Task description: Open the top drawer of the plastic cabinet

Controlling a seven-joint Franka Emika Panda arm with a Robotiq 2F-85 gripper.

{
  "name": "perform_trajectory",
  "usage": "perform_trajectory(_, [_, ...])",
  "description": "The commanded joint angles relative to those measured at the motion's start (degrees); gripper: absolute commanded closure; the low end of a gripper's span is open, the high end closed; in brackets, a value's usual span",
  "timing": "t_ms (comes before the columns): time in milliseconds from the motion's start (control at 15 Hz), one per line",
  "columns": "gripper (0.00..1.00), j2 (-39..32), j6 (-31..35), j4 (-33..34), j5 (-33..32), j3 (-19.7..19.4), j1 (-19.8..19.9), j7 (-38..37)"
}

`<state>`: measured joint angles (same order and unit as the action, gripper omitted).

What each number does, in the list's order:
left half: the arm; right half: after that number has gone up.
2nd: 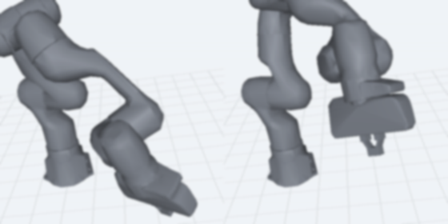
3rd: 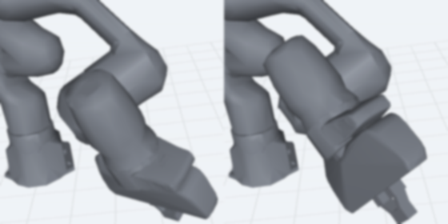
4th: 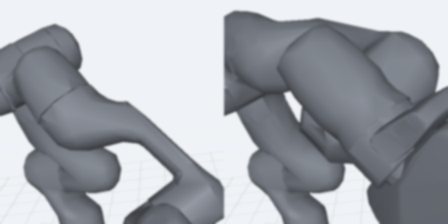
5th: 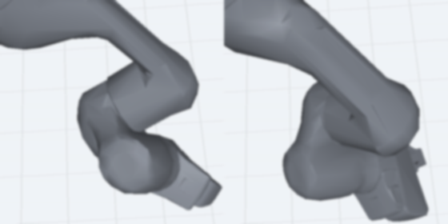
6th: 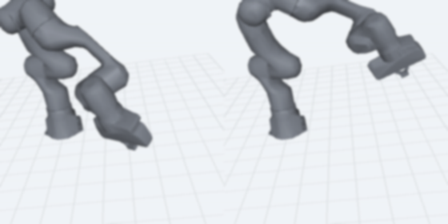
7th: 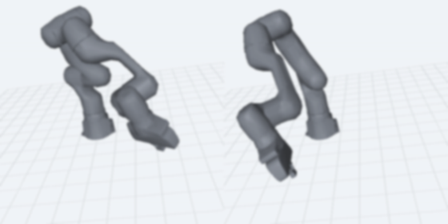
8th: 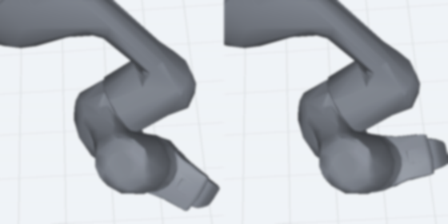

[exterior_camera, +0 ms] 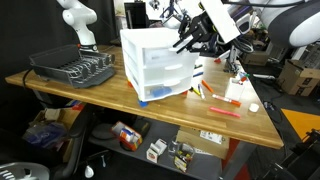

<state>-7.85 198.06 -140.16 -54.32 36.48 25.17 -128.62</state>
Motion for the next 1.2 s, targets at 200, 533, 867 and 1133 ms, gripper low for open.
perform_trajectory(200, [0.95,-7.39,-0.03,3.56,-10.73,15.24,16.14,-3.21])
perform_trajectory(533, [0.95,-13.64,-0.06,1.80,-19.35,28.27,31.77,-1.54])
perform_trajectory(867, [0.95,-18.53,0.23,-2.39,-30.61,34.84,41.66,-2.54])
perform_trajectory(1133, [0.95,-20.48,0.35,-4.78,-36.98,36.78,45.09,-4.04])
